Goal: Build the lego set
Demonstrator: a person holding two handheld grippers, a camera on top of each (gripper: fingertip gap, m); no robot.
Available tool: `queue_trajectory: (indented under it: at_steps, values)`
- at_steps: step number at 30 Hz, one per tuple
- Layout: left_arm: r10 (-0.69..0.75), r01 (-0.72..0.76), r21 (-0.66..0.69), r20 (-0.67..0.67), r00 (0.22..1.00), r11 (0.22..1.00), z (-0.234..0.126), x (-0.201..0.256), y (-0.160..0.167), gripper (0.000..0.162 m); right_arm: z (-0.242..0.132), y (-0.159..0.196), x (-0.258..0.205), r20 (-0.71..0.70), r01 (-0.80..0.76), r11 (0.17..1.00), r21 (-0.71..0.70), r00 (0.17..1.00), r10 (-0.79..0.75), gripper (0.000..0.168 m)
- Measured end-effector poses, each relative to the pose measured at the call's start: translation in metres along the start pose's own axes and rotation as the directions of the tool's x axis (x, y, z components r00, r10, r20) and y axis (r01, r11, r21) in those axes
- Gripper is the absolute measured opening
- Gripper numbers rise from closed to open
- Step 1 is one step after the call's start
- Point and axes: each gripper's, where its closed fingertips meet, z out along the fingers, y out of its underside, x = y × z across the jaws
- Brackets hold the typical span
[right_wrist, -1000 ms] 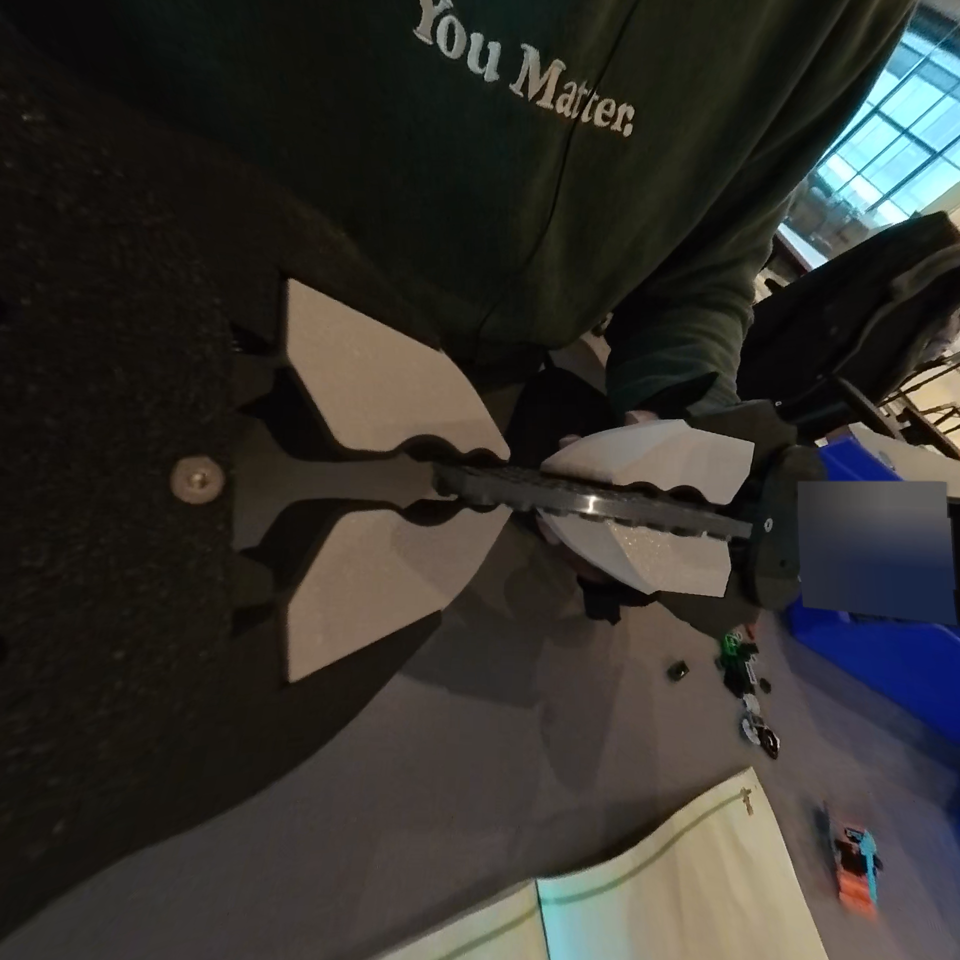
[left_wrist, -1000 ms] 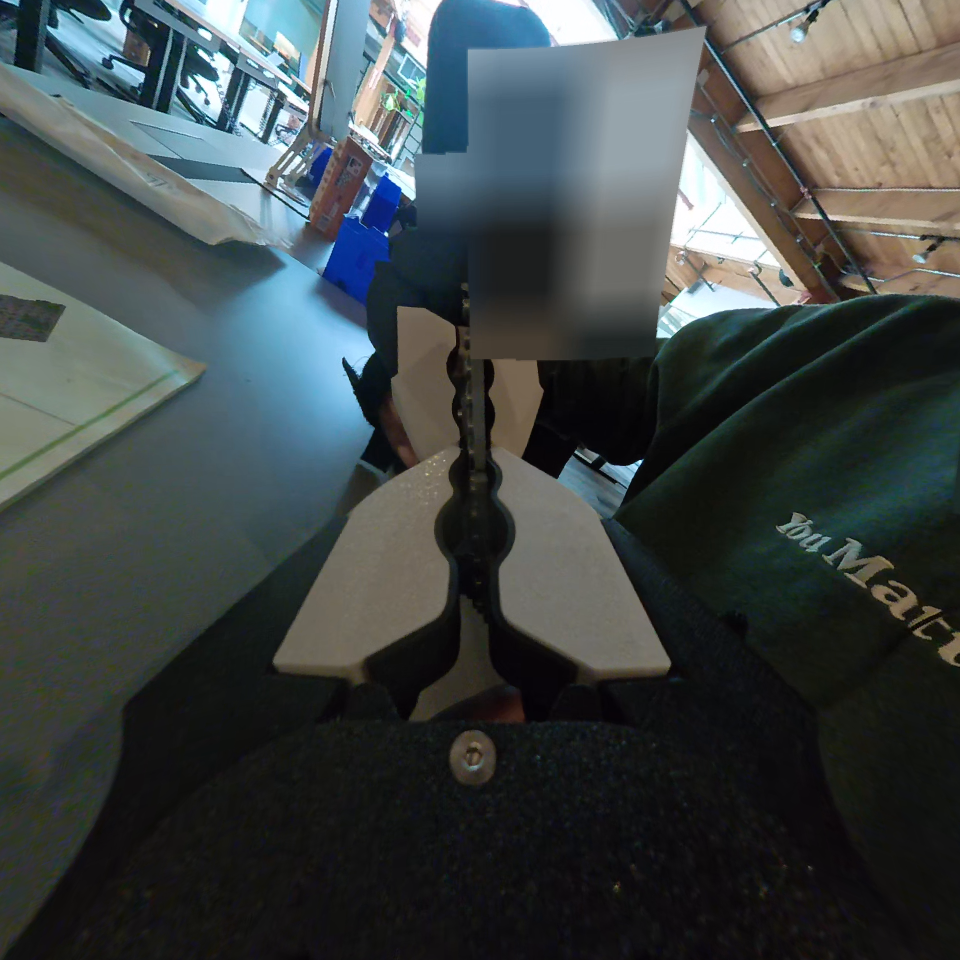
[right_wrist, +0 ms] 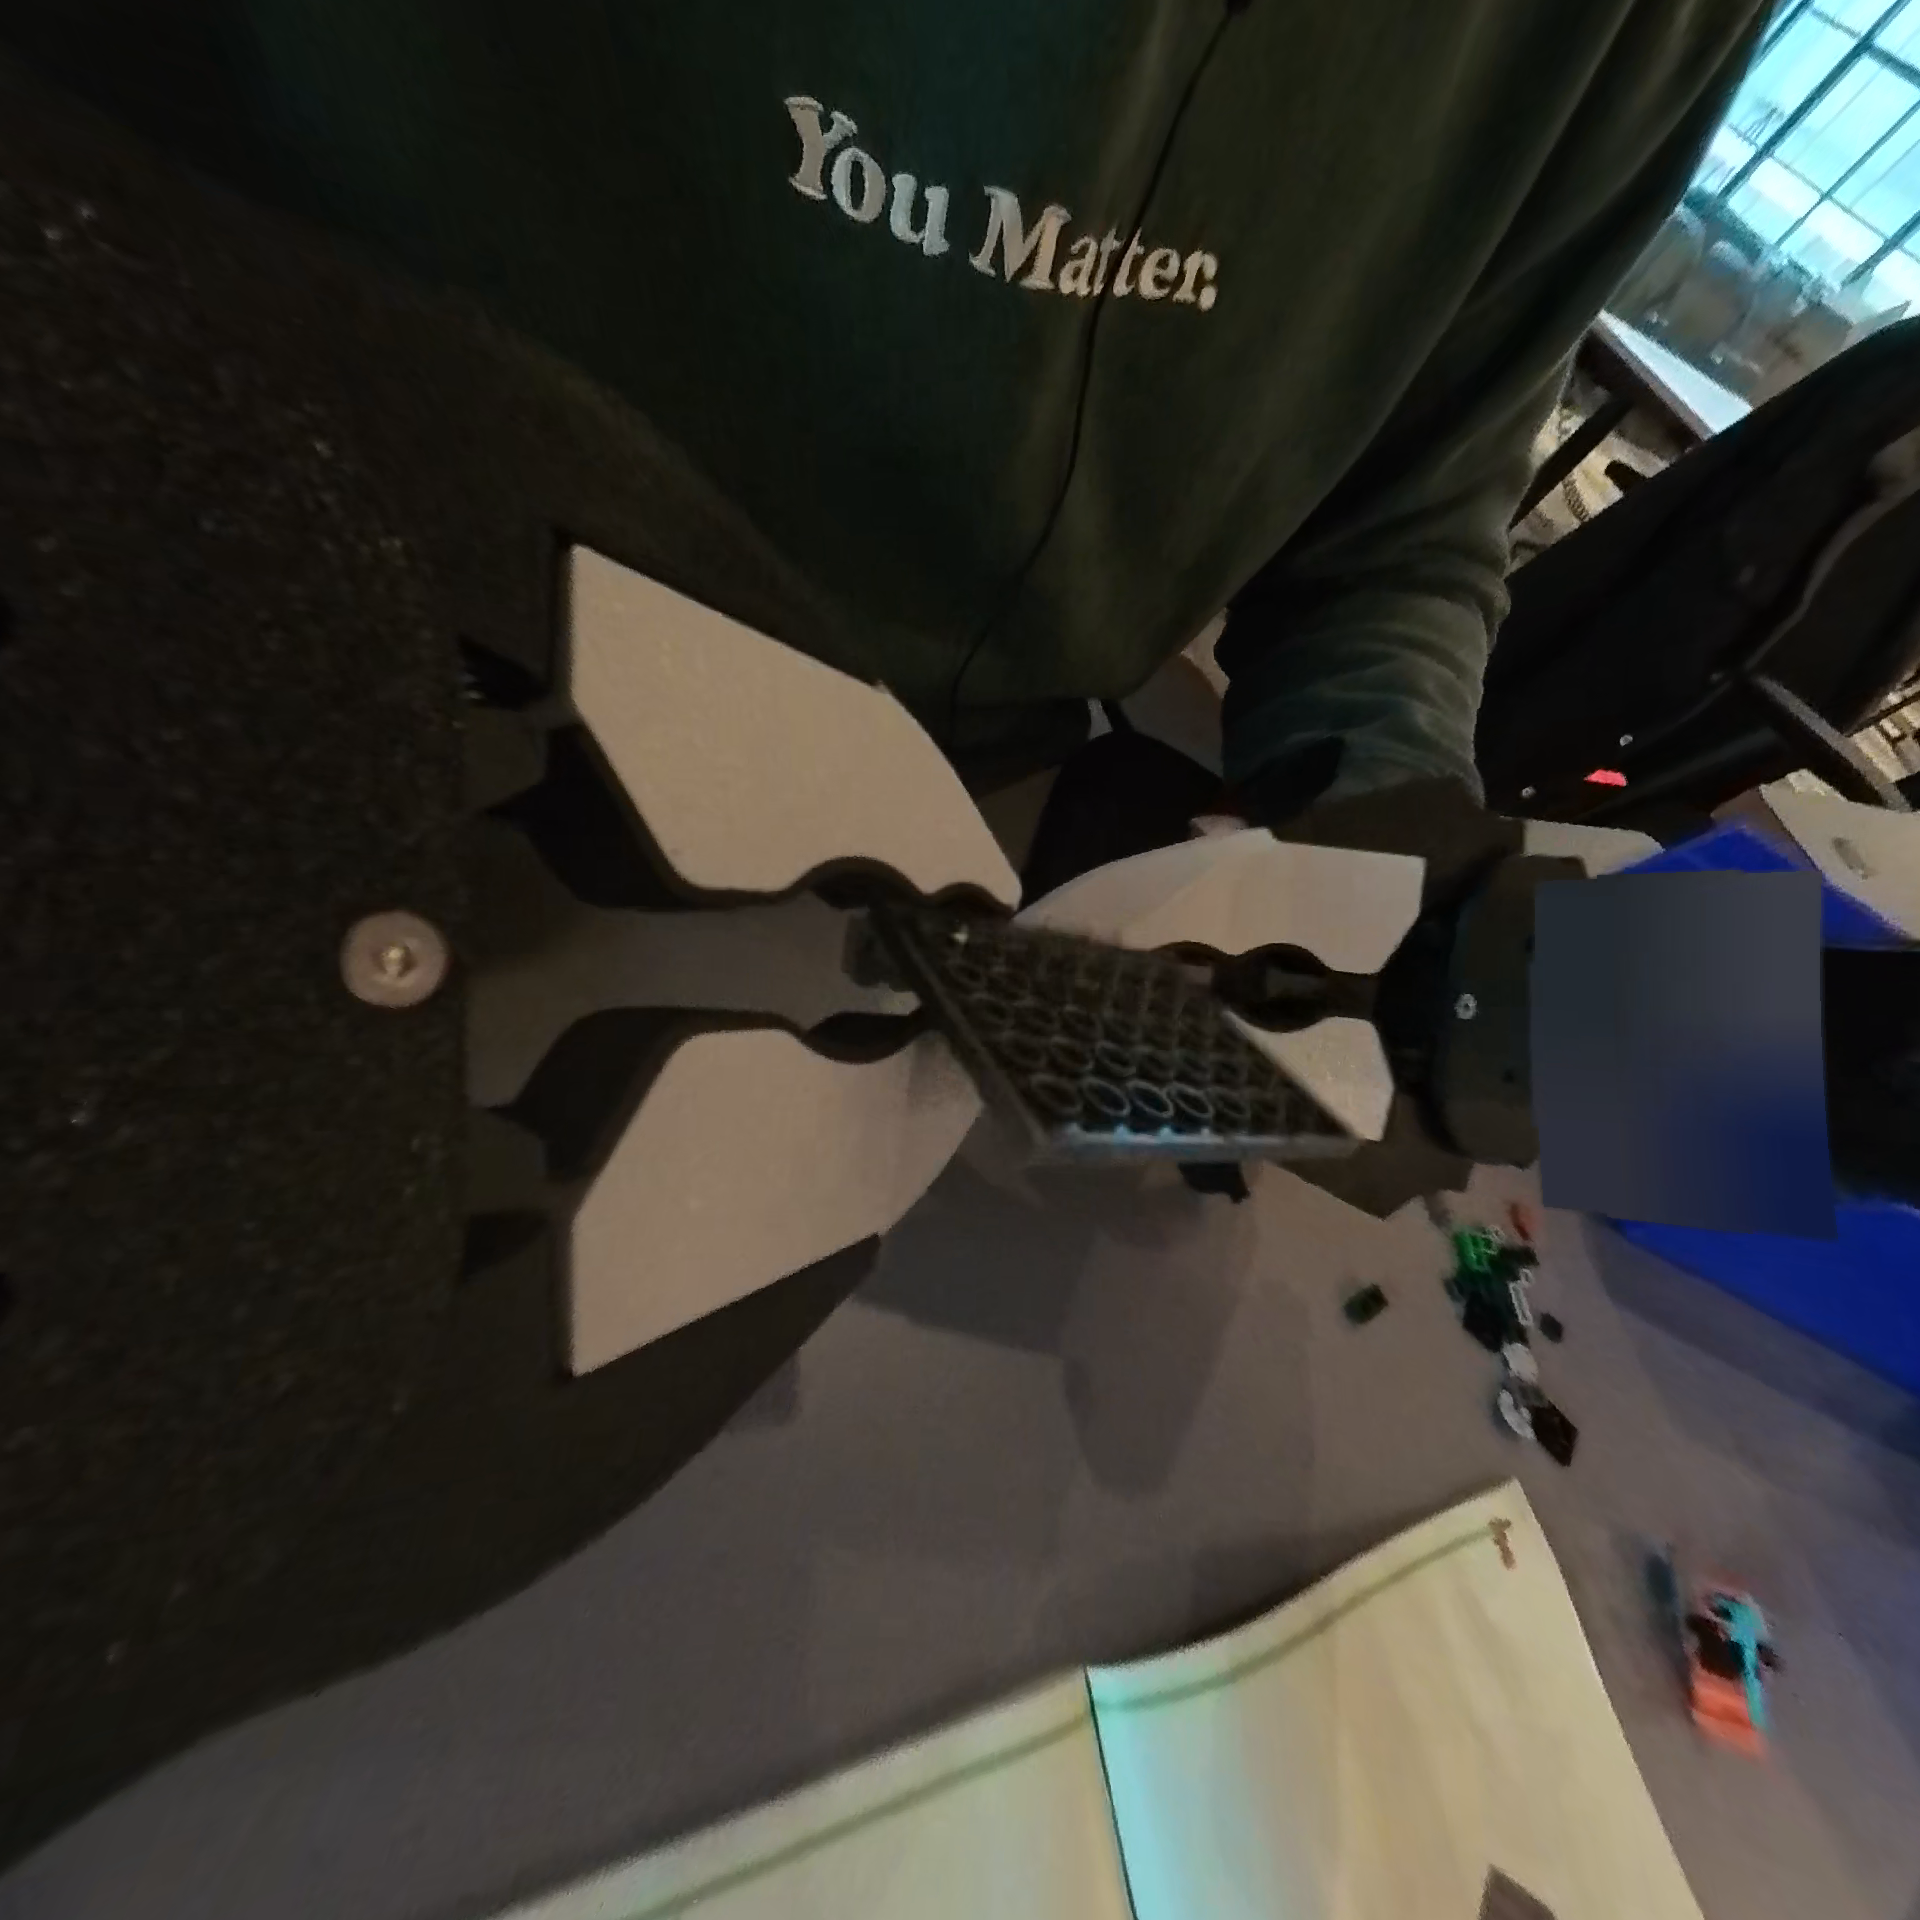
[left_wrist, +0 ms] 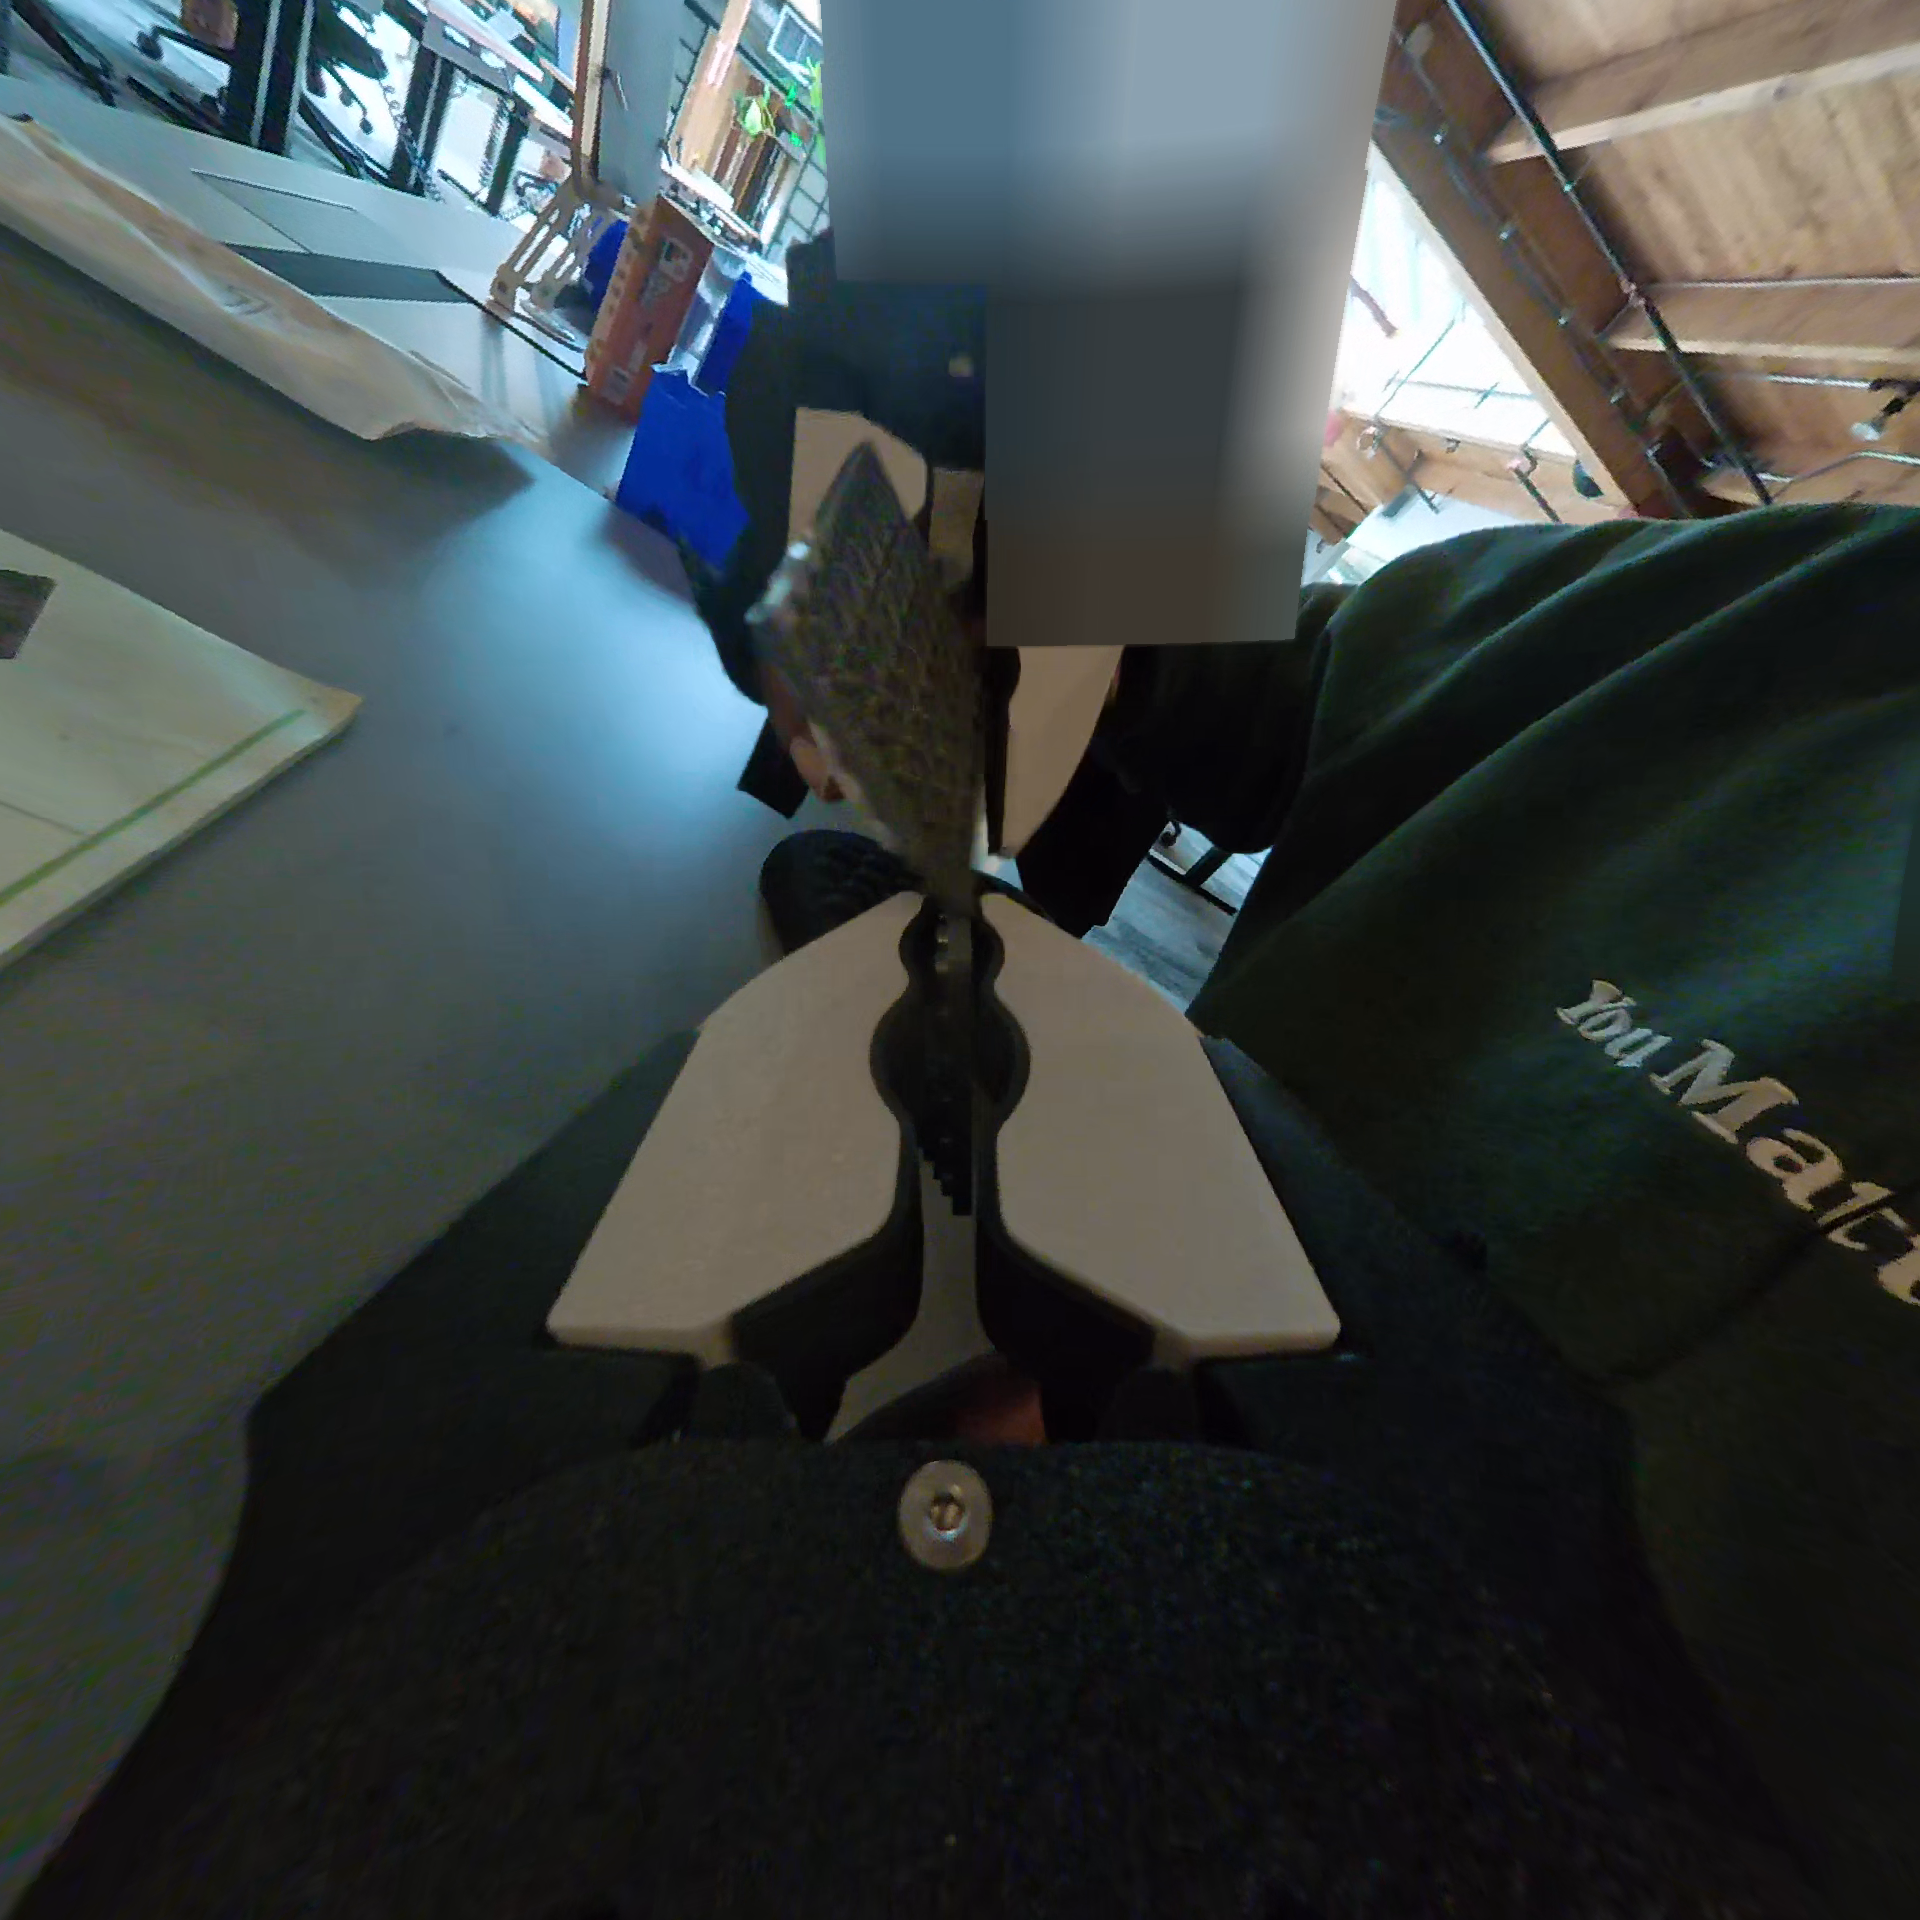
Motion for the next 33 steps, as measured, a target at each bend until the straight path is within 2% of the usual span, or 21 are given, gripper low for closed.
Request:
queue_trajectory:
  at_steps: [4, 10, 17, 21, 25, 28, 33]
  values:
    - [0.008, -0.008, 0.006, -0.008, 1.000, 1.000, 0.000, 0.002, -0.001, 0.005, 0.000, -0.003, -0.001, -0.026, 0.041, 0.999, -0.004, 0.999, -0.041, 0.007]
    - [0.013, -0.014, 0.021, 0.011, 1.000, 1.000, -0.004, -0.001, -0.002, 0.005, 0.002, -0.005, 0.003, -0.090, 0.100, 0.995, 0.001, 0.991, -0.099, 0.008]
    - [0.145, -0.146, 0.094, 0.017, 0.989, 0.985, -0.008, 0.006, -0.015, 0.006, -0.001, -0.020, -0.004, -0.197, 0.358, 0.931, -0.067, 0.910, -0.364, 0.010]
    - [0.202, -0.204, 0.099, 0.030, 0.979, 0.974, -0.008, 0.012, -0.020, 0.005, -0.004, -0.025, -0.007, -0.228, 0.447, 0.890, -0.092, 0.860, -0.456, 0.012]
    - [0.199, -0.202, 0.100, 0.035, 0.979, 0.974, -0.007, 0.013, -0.021, 0.005, -0.004, -0.024, -0.008, -0.242, 0.463, 0.879, -0.115, 0.845, -0.477, 0.014]
    - [0.211, -0.215, 0.090, 0.046, 0.976, 0.973, -0.007, 0.012, -0.018, 0.005, -0.002, -0.022, -0.011, -0.207, 0.418, 0.905, -0.084, 0.881, -0.426, 0.018]
    - [0.216, -0.220, 0.063, 0.056, 0.975, 0.974, -0.008, 0.011, -0.013, 0.005, -0.003, -0.020, -0.008, -0.200, 0.391, 0.919, -0.053, 0.897, -0.394, 0.014]
